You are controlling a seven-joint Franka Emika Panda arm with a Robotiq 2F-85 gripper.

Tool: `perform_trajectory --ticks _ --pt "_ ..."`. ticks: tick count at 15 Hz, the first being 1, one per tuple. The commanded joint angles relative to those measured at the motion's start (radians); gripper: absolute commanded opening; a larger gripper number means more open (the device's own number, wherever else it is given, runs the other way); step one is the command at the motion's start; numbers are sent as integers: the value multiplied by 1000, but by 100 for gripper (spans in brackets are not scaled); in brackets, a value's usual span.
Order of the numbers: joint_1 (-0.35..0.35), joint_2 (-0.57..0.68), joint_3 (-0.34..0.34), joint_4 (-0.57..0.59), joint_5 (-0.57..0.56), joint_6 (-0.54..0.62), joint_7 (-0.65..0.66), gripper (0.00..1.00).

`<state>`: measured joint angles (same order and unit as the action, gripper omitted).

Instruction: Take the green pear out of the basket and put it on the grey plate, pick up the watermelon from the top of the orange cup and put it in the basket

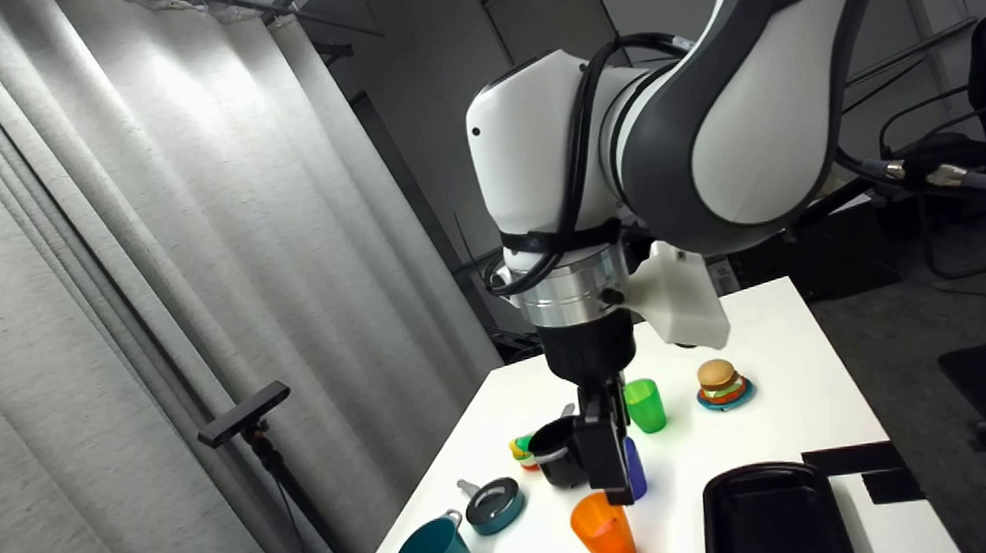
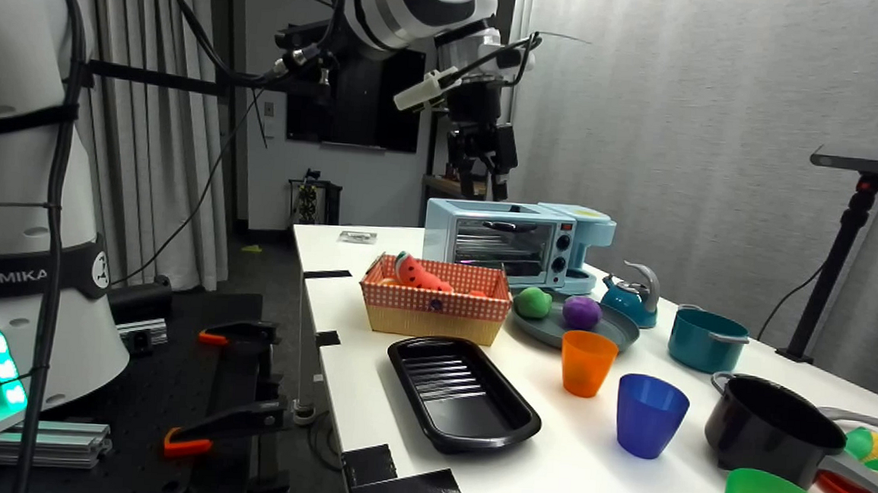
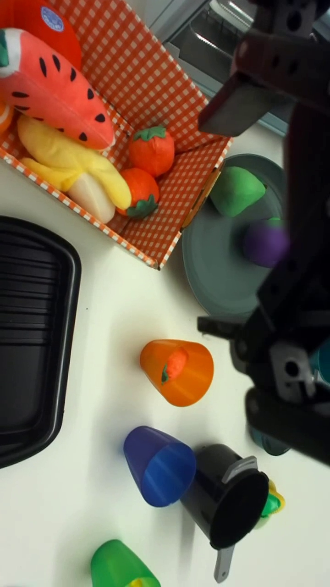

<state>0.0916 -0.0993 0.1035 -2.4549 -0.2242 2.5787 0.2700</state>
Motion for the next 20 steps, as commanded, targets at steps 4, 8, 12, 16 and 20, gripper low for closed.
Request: perform_trajectory --ticks 4,8,12,16,20 --pt "-18 -40 9 -34 -21 10 39 100" --pt "-13 -6 8 -5 0 -2 6 100" --pt "-13 -6 8 -6 0 -2 6 100" --pt "-13 -6 8 -6 0 -2 6 100" --pt "-13 -6 8 -6 0 -2 6 100"
